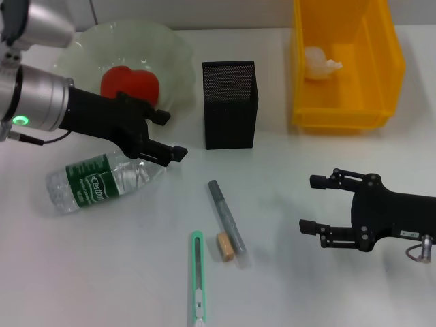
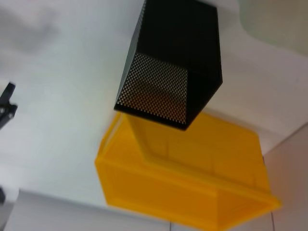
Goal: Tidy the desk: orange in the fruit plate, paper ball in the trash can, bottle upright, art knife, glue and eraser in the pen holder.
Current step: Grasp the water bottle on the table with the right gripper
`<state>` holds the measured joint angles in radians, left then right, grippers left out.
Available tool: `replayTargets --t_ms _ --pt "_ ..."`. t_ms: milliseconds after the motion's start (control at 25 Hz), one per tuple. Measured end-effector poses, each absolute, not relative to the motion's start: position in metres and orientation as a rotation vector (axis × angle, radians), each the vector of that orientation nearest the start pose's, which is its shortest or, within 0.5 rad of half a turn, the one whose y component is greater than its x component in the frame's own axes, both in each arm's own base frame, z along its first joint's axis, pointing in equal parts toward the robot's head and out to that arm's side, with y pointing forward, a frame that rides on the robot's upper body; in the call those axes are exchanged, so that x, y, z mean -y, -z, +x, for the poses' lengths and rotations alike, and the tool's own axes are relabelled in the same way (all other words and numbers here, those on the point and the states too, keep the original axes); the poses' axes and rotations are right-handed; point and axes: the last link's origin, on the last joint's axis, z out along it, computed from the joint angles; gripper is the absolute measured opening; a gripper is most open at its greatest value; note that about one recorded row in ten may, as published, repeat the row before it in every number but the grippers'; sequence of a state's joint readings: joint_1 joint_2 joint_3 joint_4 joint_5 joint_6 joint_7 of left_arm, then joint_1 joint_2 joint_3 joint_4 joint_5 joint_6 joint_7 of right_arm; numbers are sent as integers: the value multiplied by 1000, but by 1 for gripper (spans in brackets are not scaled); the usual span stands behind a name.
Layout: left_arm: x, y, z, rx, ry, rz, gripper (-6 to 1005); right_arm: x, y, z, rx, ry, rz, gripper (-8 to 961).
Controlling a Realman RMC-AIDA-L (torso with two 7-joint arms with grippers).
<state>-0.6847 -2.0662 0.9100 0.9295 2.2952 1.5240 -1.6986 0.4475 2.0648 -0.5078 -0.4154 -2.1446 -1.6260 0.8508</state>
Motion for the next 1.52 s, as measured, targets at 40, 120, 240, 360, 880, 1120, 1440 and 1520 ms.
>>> replayTargets --t_ms 40,120,240,360,880,1120,1440,1520 --pt "-378 -8 -207 457 62 -2910 719 -270 27 306 -305 -713 -2750 800" --pt "-384 -6 -201 445 -30 -2911 718 -270 26 306 -304 -709 -2749 800" --pt "-390 -1 -197 432 -147 -2904 716 -270 26 307 -309 -709 -2749 800" --pt "-394 5 -193 418 -247 -2892 715 -270 26 307 -313 -710 -2748 800" --pt "-398 30 -196 375 -446 -2858 708 -269 26 307 -314 -715 -2738 799" --pt "-399 38 -201 374 -475 -2853 705 -270 26 307 -313 -716 -2737 799" --pt "-399 42 -204 336 -512 -2845 701 -270 26 306 -312 -718 -2736 799" --pt "-399 43 -204 331 -516 -2846 700 -270 26 306 -311 -717 -2736 800"
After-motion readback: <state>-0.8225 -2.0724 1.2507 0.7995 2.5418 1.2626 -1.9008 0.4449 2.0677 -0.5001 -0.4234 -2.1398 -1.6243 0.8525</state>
